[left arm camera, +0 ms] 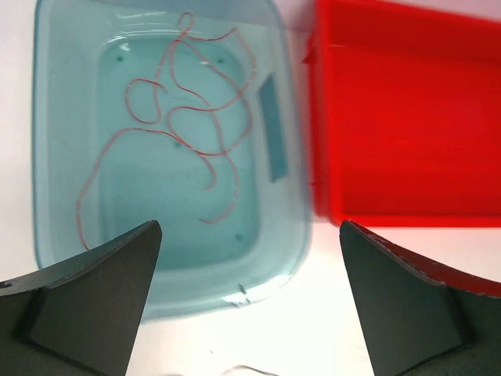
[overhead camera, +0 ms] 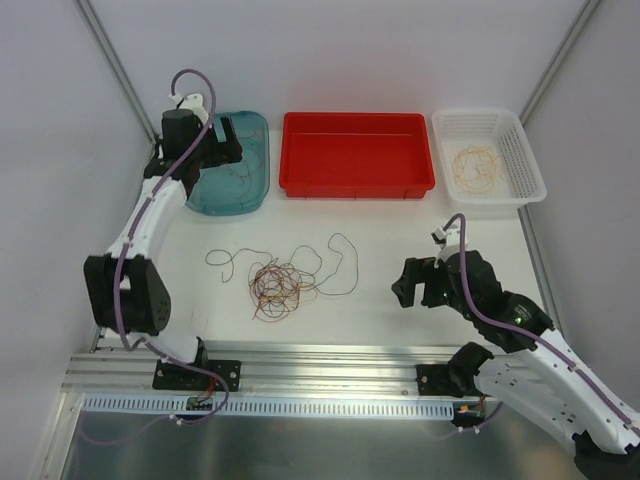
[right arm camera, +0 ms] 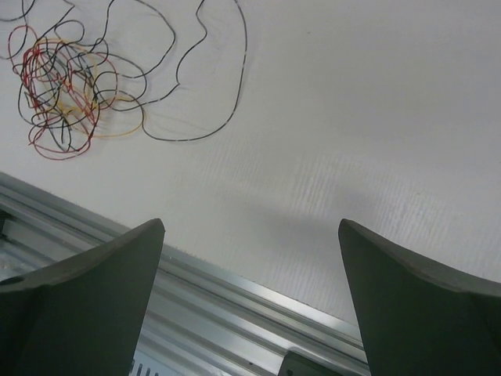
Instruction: Untangle the cables
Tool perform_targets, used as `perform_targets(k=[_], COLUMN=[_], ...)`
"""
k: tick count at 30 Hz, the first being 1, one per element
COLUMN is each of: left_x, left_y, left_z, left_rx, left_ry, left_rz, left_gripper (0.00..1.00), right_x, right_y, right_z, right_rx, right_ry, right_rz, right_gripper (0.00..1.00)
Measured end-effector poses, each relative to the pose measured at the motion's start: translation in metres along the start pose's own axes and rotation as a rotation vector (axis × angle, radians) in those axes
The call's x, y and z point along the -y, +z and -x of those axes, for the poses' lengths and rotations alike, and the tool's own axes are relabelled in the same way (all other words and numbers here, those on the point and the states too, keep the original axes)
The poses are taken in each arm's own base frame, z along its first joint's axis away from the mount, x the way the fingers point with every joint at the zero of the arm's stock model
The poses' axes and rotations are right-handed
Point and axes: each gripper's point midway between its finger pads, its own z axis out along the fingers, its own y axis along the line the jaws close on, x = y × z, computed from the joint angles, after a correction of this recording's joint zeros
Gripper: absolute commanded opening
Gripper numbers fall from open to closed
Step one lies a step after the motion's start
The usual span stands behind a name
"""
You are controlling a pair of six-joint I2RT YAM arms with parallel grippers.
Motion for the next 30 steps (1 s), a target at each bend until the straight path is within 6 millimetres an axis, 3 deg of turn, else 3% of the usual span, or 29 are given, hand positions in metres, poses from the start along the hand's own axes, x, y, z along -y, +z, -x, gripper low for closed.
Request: perform_targets(k=[3,5,9,11,15,19,22,26,30], left_x=[0.027,0.048,0.087,0.096,0.090,0.079,0.073,0.067,0.063], left_y=[-0.049,-0.074,-0.114,-0.128,-0.151,-0.168,-0.174,-0.172,-0.165], left_z=[-0.005,-0.024,-0.092,-0.132,-0.199,-0.239,-0.256,-0.267,-0.277], left_rx=[0.040,0.028,-0.089,-0.163,-0.297,-0.348,-0.370,-0.392,-0.433], left_ry=[-0.055,-0.075,-0.075,-0.081,-0.125,-0.186,-0.223,-0.247,-0.255], left_rz=[-0.075,-0.138,-0.253,-0.286,-0.282,-0.265,-0.244,-0.204,-0.164], left_gripper=[0.99,0.99,0.98,0.96,0.91,0.87,0.86,0.82,0.77], right_x=[-0.012,-0.020,-0.039,-0.048,-0.067,-0.086,-0.101,-0.117,-0.133], right_y=[0.005,0.008,0.014,0.020,0.032,0.047,0.061,0.080,0.098], right_z=[-0.010,-0.016,-0.026,-0.031,-0.038,-0.039,-0.040,-0.048,-0.048], right_rx=[-0.039,-0.058,-0.094,-0.111,-0.133,-0.140,-0.148,-0.185,-0.212], right_ry=[-0.016,-0.029,-0.060,-0.072,-0.079,-0.072,-0.065,-0.063,-0.069], right_rz=[0.060,0.097,0.173,0.200,0.247,0.284,0.315,0.335,0.348], right_gripper=[0.99,0.99,0.99,0.97,0.95,0.87,0.81,0.68,0.60])
